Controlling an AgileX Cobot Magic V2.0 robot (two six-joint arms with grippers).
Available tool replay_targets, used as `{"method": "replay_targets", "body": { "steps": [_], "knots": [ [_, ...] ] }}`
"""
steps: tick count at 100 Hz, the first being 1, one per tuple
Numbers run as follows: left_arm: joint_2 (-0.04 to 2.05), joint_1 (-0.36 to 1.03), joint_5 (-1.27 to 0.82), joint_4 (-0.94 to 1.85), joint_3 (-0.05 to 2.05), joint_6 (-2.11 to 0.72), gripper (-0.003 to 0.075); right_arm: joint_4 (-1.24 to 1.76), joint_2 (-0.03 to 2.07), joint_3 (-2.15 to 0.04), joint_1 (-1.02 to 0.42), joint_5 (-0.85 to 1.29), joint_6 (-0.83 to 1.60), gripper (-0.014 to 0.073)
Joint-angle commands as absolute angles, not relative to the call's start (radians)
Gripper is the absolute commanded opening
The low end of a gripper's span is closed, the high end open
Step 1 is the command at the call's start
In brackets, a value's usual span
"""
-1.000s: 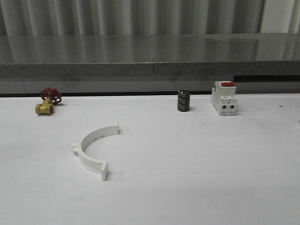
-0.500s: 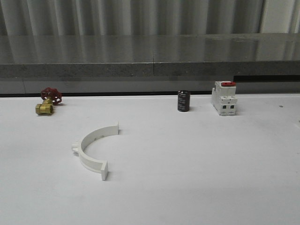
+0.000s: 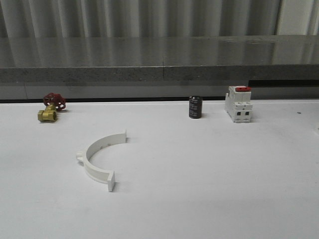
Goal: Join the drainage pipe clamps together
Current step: 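Lower the right gripper and grasp the other white half-ring clamp's tab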
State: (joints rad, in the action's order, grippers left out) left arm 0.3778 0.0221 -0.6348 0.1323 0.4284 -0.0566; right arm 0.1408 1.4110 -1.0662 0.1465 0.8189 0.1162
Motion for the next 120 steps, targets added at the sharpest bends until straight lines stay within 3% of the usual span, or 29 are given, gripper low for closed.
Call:
{"method": "replay_targets", "body": {
  "steps": [1,26,56,98,110,120],
  "knots": [
    [0.383,0.019,-0.562,0.149,0.454,-0.06,-0.0021,0.189,1.448,-1.134,0.211,0.79,0.212,0.0467],
    [0.383,0.019,-0.562,0.149,0.454,-0.06,-0.0021,0.189,1.62,-1.177,0.323,0.726,0.321,0.0467],
    [0.383,0.019,-0.56,0.149,0.454,-0.06,-0.0021,0.189,1.788,-1.177,0.323,0.632,0.367,0.0467],
    [0.383,0.019,-0.558,0.149,0.454,-0.06,-0.0021,0.189,1.859,-1.184,0.321,0.612,0.409,0.0463],
    [0.383,0.019,-0.558,0.149,0.454,-0.06,-0.0021,0.19,1.866,-1.184,0.321,0.613,0.422,0.0381],
    [0.383,0.019,-0.558,0.149,0.454,-0.06,-0.0021,0.193,1.867,-1.184,0.321,0.613,0.422,0.0237]
  ]
}}
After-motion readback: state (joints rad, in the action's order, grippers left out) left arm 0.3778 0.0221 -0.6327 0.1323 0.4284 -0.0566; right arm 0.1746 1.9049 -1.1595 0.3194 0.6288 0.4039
